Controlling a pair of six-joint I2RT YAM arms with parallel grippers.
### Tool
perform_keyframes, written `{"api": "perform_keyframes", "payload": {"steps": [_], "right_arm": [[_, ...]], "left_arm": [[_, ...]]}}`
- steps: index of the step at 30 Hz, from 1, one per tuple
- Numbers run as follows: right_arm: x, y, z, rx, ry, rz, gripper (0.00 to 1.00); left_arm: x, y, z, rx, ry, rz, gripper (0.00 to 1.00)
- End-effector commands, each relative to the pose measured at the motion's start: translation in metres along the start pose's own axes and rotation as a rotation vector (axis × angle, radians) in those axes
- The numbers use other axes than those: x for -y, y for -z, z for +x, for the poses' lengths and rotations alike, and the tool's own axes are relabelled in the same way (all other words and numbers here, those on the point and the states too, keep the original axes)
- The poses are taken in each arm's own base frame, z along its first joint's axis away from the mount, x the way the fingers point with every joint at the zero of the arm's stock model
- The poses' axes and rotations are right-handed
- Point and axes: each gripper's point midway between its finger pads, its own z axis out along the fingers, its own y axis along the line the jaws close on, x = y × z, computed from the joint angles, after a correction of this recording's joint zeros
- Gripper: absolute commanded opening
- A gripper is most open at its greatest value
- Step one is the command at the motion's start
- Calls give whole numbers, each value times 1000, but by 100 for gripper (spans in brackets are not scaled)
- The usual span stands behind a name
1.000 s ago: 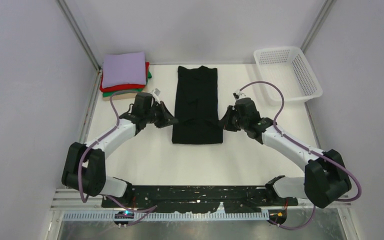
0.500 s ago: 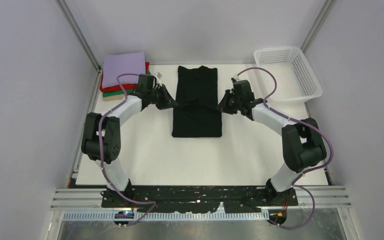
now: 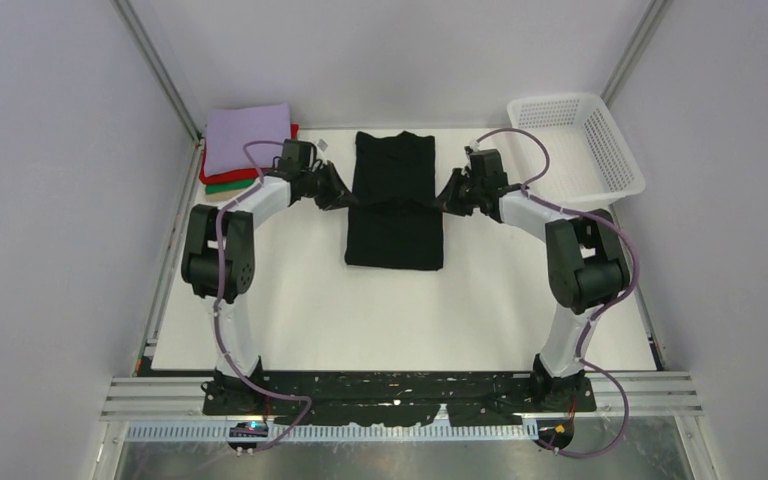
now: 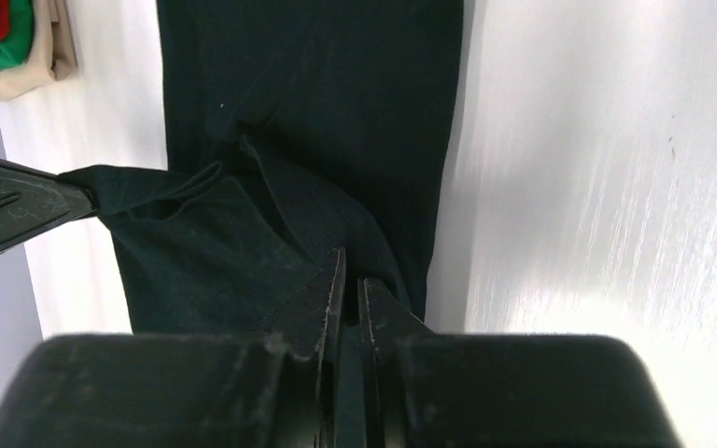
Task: Fold and stack the t-shirts
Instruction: Fold the folded rectangular tshirt in 1/3 of the way, then grab one side of the 2/3 rectangular tshirt with both arms
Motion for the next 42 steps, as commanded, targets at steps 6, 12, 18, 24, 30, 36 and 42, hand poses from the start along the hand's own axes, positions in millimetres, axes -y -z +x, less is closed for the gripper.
{"api": "perform_keyframes", "payload": {"steps": [6,12,18,24,30,36,42], "right_arm": [[-20,-10,-46,74,-2,-88,56],[-20,12,-46,101,28,-84,96],[-6,46,0,53,31,-64,95],[12,74,66,-25,-9,-53,95],[13,81,90,-47,-47,-85,95],[12,80,96,-53,-62,-93,95],[12,73,105,-89,-86,-104,99]], "left_arm": [[15,-1,-36,32,-6,56,97],[34,28,-28,57,-52,101,100],[10,56,35,3,-42,52,100],[-24,63,93,-63,-8,-21,100],[-41,53,110,-79,49,-44,94],[-44,39,121,-124,87,-17,79],[-49,29,123,-146,108,-26,53]]}}
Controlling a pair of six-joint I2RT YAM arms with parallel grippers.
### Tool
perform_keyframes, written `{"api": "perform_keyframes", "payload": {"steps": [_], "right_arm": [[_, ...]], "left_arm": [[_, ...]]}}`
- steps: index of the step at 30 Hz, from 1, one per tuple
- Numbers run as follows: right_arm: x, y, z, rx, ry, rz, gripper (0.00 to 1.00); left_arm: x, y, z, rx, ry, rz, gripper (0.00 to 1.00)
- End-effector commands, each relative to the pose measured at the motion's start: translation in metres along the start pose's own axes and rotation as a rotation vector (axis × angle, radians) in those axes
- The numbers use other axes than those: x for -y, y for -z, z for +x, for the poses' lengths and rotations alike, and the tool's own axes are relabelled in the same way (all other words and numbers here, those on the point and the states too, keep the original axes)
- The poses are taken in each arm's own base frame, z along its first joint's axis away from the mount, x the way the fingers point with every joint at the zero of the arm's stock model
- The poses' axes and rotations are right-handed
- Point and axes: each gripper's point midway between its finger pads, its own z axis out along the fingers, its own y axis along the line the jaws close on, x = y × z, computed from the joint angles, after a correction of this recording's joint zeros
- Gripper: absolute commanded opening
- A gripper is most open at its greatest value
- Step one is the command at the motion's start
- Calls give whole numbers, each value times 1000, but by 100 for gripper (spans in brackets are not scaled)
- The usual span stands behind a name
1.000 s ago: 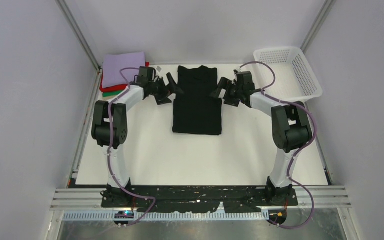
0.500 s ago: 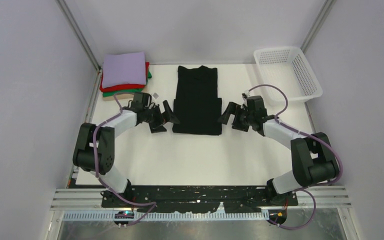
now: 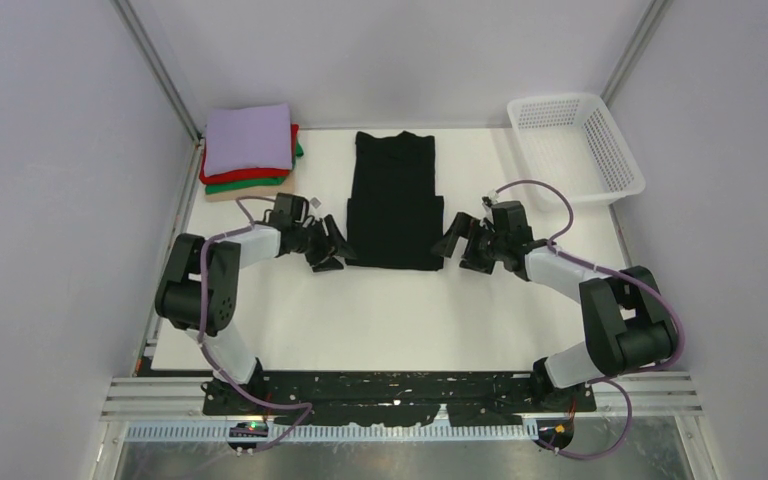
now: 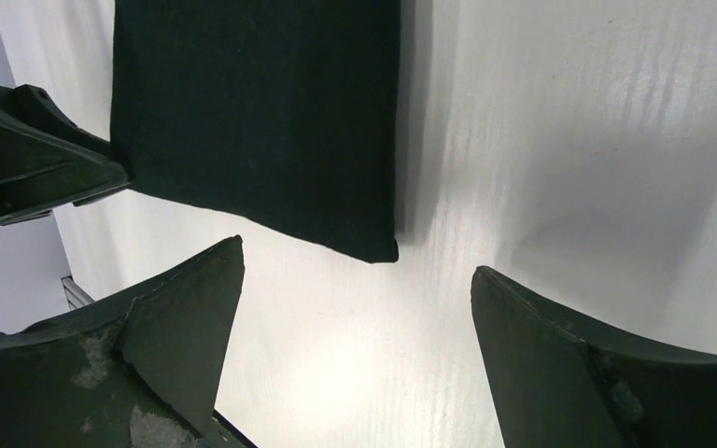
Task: Fold and stack the t-shirts
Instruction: Grab one side of the 2/3 rectangular tshirt with both arms
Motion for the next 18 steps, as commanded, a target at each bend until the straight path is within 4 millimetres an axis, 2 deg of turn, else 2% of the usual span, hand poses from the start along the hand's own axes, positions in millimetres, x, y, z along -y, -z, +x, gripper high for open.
{"api": "perform_keyframes", "payload": {"steps": [1,4,8,12,14,16,18], "right_arm": [[-14,-5,-2,5,-10,-60,100],[-12,-9,3,-13,-40,-56,98],[-10,-15,13,-53,-72,-52,90],[-7,-23,20,-76,-84,-41,78],[-3,-27,21,-73,-100,-32,69],[1,-30,21,-68,-112,-17,57],[8,-34,21,-57,-122,14,38]], "left_arm": [[6,-8,-5,0,-12,33,41],[3,-10,-3,-9,-5,27,19],[-4,-14,-2,-22,9,6,0],[-7,-17,0,-31,12,-2,0],[-9,-17,0,-30,9,-7,0],[-12,-17,1,-29,6,-19,0],[-15,-17,1,-25,5,-36,0]]}}
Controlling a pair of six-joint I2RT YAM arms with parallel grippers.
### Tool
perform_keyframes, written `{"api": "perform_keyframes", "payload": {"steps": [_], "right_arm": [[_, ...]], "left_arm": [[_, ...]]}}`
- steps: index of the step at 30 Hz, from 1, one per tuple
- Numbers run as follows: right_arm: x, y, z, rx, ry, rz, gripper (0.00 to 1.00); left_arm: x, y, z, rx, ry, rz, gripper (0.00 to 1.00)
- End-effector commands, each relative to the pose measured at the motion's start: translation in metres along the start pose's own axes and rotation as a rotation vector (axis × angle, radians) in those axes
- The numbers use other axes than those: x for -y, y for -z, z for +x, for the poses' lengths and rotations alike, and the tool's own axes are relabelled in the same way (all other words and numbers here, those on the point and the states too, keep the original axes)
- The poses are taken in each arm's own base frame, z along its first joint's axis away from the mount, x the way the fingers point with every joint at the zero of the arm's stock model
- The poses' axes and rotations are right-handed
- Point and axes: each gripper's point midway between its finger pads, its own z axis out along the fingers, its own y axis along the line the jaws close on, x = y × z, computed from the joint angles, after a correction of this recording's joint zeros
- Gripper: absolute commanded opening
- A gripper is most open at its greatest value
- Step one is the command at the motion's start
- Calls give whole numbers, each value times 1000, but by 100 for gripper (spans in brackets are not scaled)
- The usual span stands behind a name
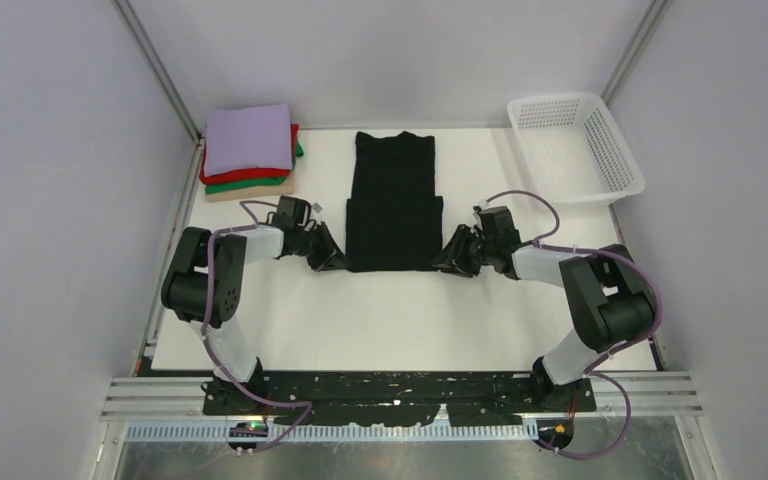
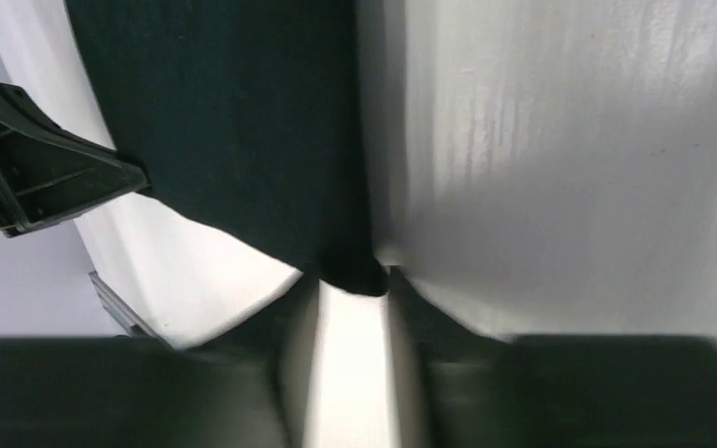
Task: Fold and stack the t-shirts
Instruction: Grab one side of the 2/3 rectangular tshirt with both arms
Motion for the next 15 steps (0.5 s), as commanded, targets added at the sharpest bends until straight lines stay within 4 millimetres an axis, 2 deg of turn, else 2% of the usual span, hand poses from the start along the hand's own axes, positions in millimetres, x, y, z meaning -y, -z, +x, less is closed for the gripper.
{"api": "perform_keyframes", "payload": {"steps": [1,2,4,9,15], "right_arm": [[11,-9,-2,34,-27,42,23],[16,-10,-3,45,-31,61,13],[23,-12,-1,40,-29,79,6],[28,-15,12,4,3,57,5],[25,2,26,16,175,-3,5]], "left_arm": [[-4,-3,-6,19,-36,-26,0],[-4,-3,-6,19,-35,-27,0],[-5,-4,-6,17,-34,-26,0],[-4,-1,-4,25,-44,-24,0],[-10,9,10,54,-104,-40,0]]}}
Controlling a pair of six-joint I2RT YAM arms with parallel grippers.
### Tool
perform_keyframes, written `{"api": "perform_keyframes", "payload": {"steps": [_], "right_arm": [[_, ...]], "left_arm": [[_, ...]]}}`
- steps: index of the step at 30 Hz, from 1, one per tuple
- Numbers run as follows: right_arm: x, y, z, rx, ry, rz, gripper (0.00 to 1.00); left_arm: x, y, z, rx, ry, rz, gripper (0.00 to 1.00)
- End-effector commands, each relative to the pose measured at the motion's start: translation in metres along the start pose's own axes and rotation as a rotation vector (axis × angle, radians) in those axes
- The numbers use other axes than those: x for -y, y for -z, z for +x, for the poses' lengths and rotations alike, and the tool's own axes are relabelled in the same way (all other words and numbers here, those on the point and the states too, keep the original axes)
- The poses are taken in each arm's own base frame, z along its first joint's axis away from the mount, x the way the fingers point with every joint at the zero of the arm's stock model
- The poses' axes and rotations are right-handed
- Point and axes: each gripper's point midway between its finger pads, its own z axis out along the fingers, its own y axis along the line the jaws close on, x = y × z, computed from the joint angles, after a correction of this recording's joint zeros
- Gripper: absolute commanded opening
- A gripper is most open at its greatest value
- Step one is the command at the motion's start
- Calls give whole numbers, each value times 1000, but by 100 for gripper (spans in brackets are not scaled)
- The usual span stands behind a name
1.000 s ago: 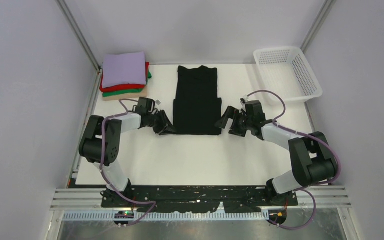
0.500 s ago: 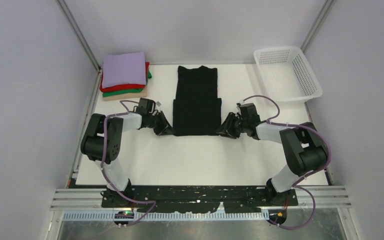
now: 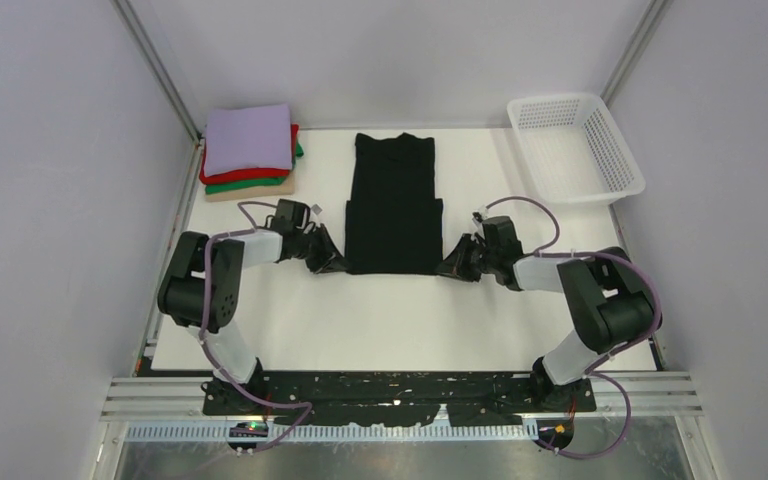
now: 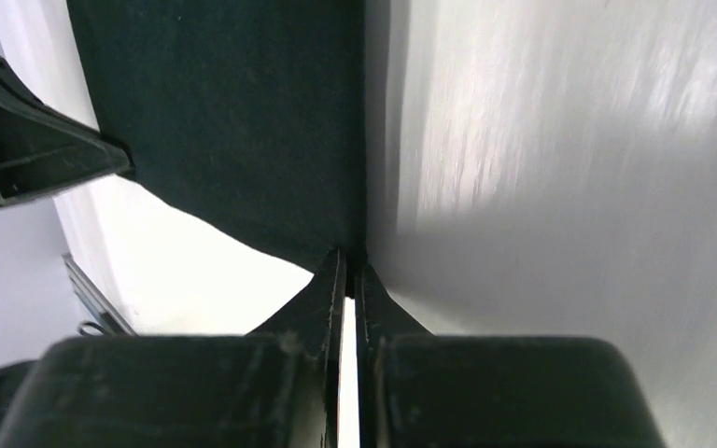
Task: Fold and stack the t-shirts
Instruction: Grab one side of the 2/3 rectangular tshirt with both arms, then fold the long partially folded tshirt into a neat square
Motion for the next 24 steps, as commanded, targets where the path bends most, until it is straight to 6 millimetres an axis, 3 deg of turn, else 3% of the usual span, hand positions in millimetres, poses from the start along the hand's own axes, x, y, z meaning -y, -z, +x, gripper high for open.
{"api": "perform_keyframes", "payload": {"steps": [1,4,8,13,16,17,20,24], "right_arm": [[12,15,23,-11,169,13,5],[5,25,38,-37,210,-37,5],[-8,44,77,-110,245,-102,5],[-38,87,117,-126,311,-204,5],[-66,121,117,-62,353,-300,5],[-65,128,121,-69,350,-298,5],[-83,150,114,-5,361,-364,5],[-105,160,99,47,387,-413,5]], "left_arm": [[-10,10,13,40,-88,-44,0],[-13,18,33,25,-96,-35,0],[-17,35,72,17,-109,-25,0],[-26,68,125,37,-131,-49,0],[-19,94,145,68,-146,-32,0],[-15,104,149,92,-151,-18,0],[6,135,148,197,-180,72,0],[41,163,136,325,-213,207,0]]}}
